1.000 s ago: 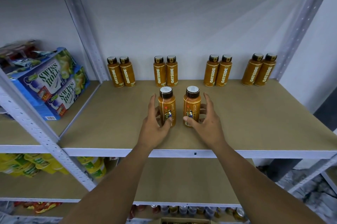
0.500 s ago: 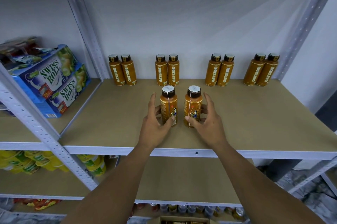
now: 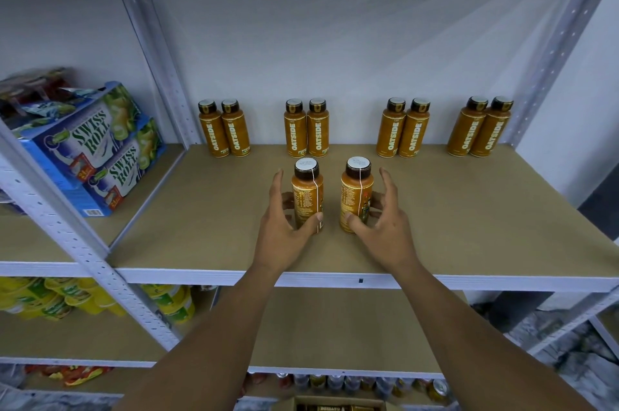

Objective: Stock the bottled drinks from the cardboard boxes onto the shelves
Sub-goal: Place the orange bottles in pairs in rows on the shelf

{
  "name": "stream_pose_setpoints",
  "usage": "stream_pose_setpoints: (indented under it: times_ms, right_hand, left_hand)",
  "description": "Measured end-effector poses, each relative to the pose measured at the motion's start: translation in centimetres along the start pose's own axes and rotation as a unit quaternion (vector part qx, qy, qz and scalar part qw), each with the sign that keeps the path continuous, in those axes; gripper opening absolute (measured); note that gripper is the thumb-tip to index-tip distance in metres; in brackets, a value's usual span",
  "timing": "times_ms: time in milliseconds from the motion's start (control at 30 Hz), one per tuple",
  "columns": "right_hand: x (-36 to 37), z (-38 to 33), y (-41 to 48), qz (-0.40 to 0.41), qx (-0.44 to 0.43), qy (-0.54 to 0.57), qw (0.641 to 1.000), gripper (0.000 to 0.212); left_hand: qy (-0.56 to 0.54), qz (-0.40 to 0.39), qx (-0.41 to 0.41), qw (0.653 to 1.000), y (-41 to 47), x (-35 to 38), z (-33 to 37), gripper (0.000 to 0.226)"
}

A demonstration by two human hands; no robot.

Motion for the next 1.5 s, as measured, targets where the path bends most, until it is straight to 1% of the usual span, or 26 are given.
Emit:
stream_pose_setpoints:
  times_ms: [167, 333, 567, 700, 900, 1067, 1267, 1367, 1500]
  right_hand:
    - [-0.02, -0.31, 0.01, 0.000, -0.005, 0.006, 1.000, 0.110]
    - [0.02, -0.20, 0.05, -0.005, -0.003, 0.003, 1.000, 0.103]
    - [-0.04, -0.41, 0.07, 0.004, -0.005, -0.003, 1.000, 0.111]
    - [-0.03, -0.29, 0.11, 0.001, -0.002, -0.003, 1.000, 0.104]
    - [-0.09, -0.26, 0.01, -0.001, -0.005, -0.001, 1.000, 0.108]
    - [-0.06, -0.21, 0.10, 0.001, -0.002, -0.006, 1.000, 0.103]
    - [-0.10, -0.22, 0.09, 0.005, -0.002, 0.005, 1.000, 0.110]
    - [0.04, -0.34, 0.18, -0.002, -0.007, -0.008, 1.000, 0.107]
    - [0.09, -0.17, 0.03, -0.013, -0.002, 0.008, 1.000, 0.106]
  left_hand:
    - [-0.012, -0.019, 0.000, 1.000, -0.05, 0.24, -0.08, 0.106]
    - [0.002, 0.003, -0.001, 1.000, -0.05, -0.04, -0.10, 0.108]
    - [-0.010, -0.012, 0.000, 1.000, -0.14, 0.20, -0.19, 0.107]
    - [0.007, 0.008, -0.002, 1.000, -0.03, 0.02, -0.09, 0.111]
    - [-0.002, -0.012, 0.003, 1.000, -0.12, 0.24, -0.18, 0.110]
    - [0.010, 0.008, -0.002, 1.000, -0.07, -0.06, -0.09, 0.115]
    - [0.002, -0.003, 0.001, 1.000, -0.14, 0.11, -0.18, 0.111]
    - [0.004, 0.006, -0.005, 1.000, -0.06, -0.02, -0.16, 0.112]
    - [0.003, 0.004, 0.000, 1.000, -0.10, -0.04, -0.10, 0.112]
Point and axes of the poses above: each hand's wrist, its own y-axis towards the middle knuckle, its own x-axis out of the palm, z = x × y, the point moved 6 cm from there along y, towards the middle knuckle, and after that the axes turned 7 degrees about y, right-handed, at the moved point
